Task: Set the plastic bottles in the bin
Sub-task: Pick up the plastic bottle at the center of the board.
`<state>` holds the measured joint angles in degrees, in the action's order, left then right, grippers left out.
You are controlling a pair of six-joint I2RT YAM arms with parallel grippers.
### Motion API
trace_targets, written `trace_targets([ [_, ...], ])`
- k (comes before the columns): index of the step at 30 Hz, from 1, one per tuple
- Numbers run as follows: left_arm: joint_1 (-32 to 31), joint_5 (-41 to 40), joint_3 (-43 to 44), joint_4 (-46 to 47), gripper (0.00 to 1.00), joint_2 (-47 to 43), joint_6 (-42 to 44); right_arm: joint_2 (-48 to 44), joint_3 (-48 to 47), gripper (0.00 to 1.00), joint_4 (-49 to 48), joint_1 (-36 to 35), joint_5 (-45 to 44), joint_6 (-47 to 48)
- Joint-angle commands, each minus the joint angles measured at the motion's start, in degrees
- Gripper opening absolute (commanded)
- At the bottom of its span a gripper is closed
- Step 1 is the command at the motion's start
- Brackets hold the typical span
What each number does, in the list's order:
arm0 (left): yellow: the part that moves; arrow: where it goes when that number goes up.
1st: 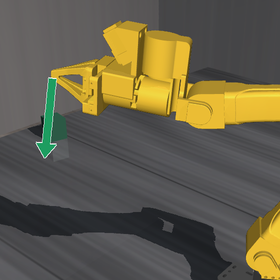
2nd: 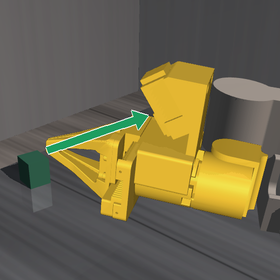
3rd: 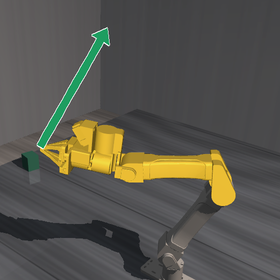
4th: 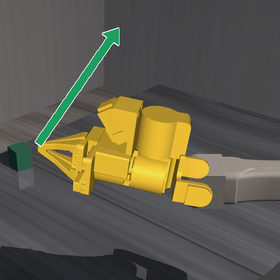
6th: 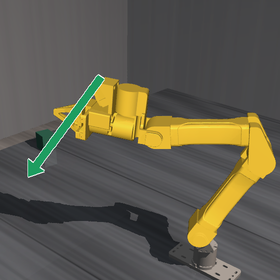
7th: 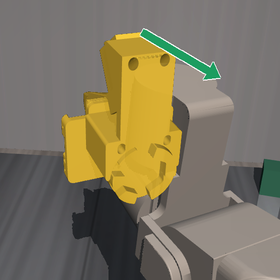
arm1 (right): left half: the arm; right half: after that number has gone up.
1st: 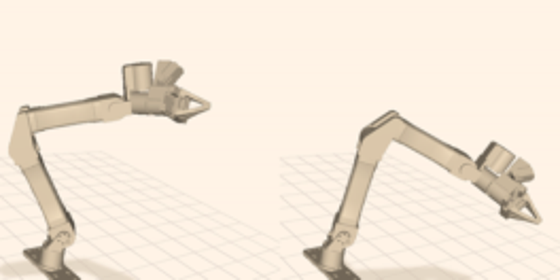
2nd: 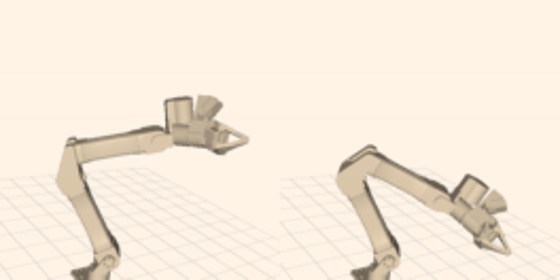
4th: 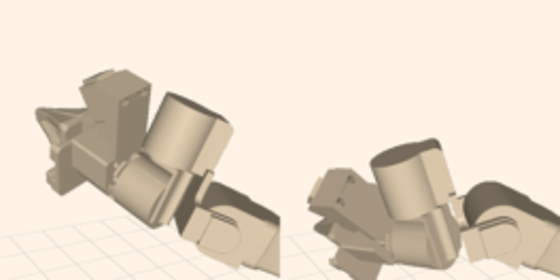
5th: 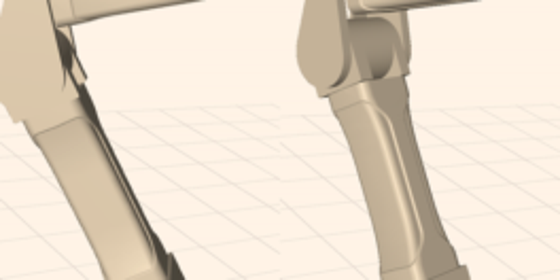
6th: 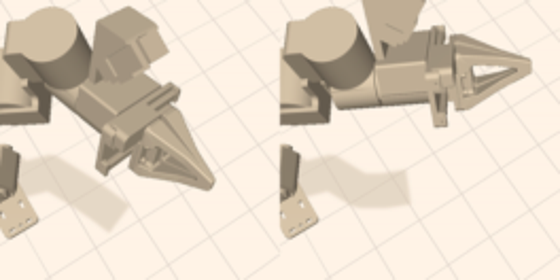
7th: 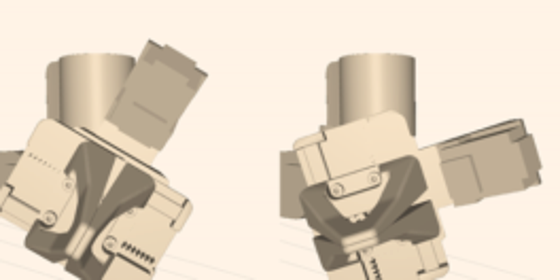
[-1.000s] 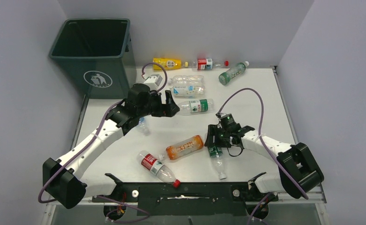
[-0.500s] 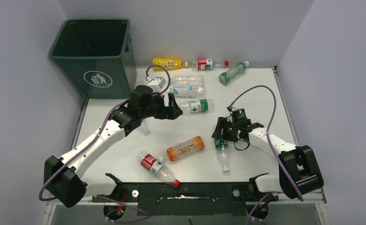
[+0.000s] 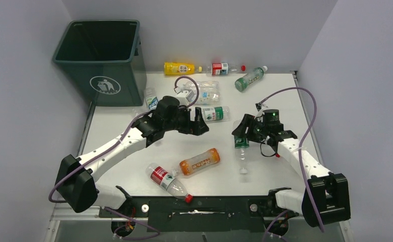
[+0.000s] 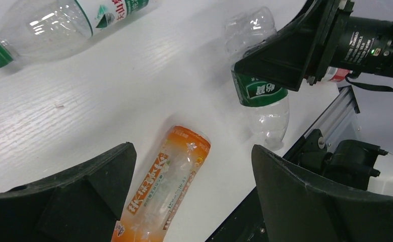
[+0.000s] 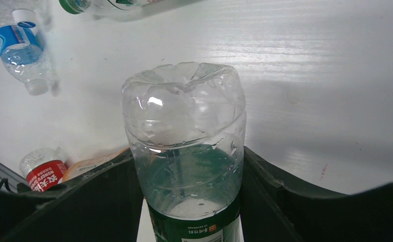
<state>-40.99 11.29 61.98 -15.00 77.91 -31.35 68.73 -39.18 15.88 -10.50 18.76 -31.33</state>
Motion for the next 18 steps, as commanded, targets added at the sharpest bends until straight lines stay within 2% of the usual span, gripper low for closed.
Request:
trace_targets([
  [1, -2.1, 0.4, 1.4, 5.0, 0.86, 1.2, -0.8, -2.4, -2.3, 0.46, -4.0, 1.4, 5.8, -0.3],
  [18, -8.7, 0.6, 2.1, 10.5, 0.86, 7.6, -3.6, -4.4, -0.1, 0.46, -17.5, 6.2, 18.5, -9.0],
])
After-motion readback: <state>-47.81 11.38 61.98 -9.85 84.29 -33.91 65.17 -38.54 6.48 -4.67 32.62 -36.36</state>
